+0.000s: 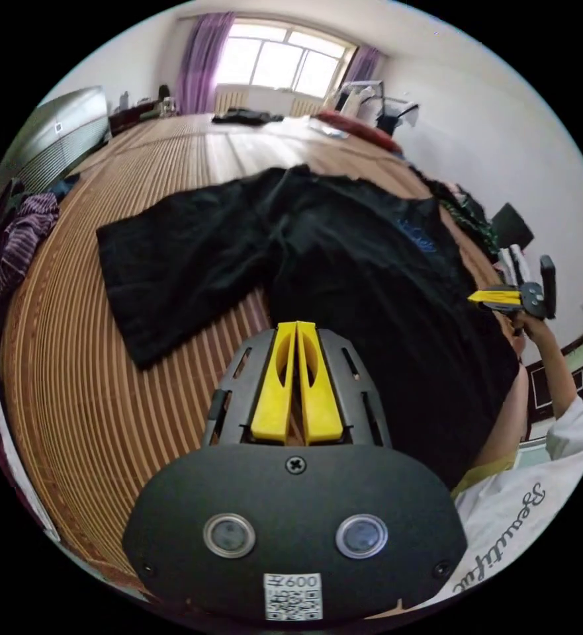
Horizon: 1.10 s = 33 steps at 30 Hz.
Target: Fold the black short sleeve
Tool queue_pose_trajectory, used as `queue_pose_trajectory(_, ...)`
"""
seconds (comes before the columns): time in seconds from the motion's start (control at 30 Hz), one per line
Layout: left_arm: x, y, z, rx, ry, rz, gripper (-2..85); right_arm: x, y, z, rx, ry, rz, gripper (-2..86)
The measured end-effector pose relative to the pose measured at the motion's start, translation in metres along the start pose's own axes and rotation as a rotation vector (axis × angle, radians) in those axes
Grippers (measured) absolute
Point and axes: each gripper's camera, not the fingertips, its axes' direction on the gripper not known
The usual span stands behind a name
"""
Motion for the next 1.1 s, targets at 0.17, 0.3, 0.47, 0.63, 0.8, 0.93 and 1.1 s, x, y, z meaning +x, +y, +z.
queue_pose_trajectory(0.17,-0.005,0.002,-0.006,0.008,-0.012,-0.022,0.5,0.013,-0.019,-0.021,0.129,-0.009,0.085,-0.8)
queue_pose_trajectory(0.3,0.003,-0.005,-0.005,0.008,-0.083,0.0,0.5,0.033,-0.045,-0.035,0.142,-0.066,0.119,-0.8)
queue_pose_trajectory(0.47,0.002,-0.01,-0.004,0.009,-0.09,0.0,0.6,0.04,-0.093,-0.051,0.142,-0.032,0.136,-0.8)
queue_pose_trajectory(0.63,-0.005,-0.008,-0.006,0.02,-0.03,-0.023,0.4,0.036,-0.126,-0.068,0.145,0.034,0.127,-0.8)
queue_pose_trajectory(0.8,0.017,-0.006,-0.008,0.016,-0.131,0.026,0.3,0.048,-0.145,-0.092,0.145,0.005,0.172,-0.8)
queue_pose_trajectory(0.93,0.022,-0.004,-0.008,0.01,-0.151,0.048,0.3,0.062,-0.143,-0.118,0.139,-0.02,0.25,-0.7)
queue_pose_trajectory(1.1,0.013,-0.001,-0.014,0.021,-0.122,0.006,0.2,0.078,-0.119,-0.154,0.096,-0.027,0.345,0.1)
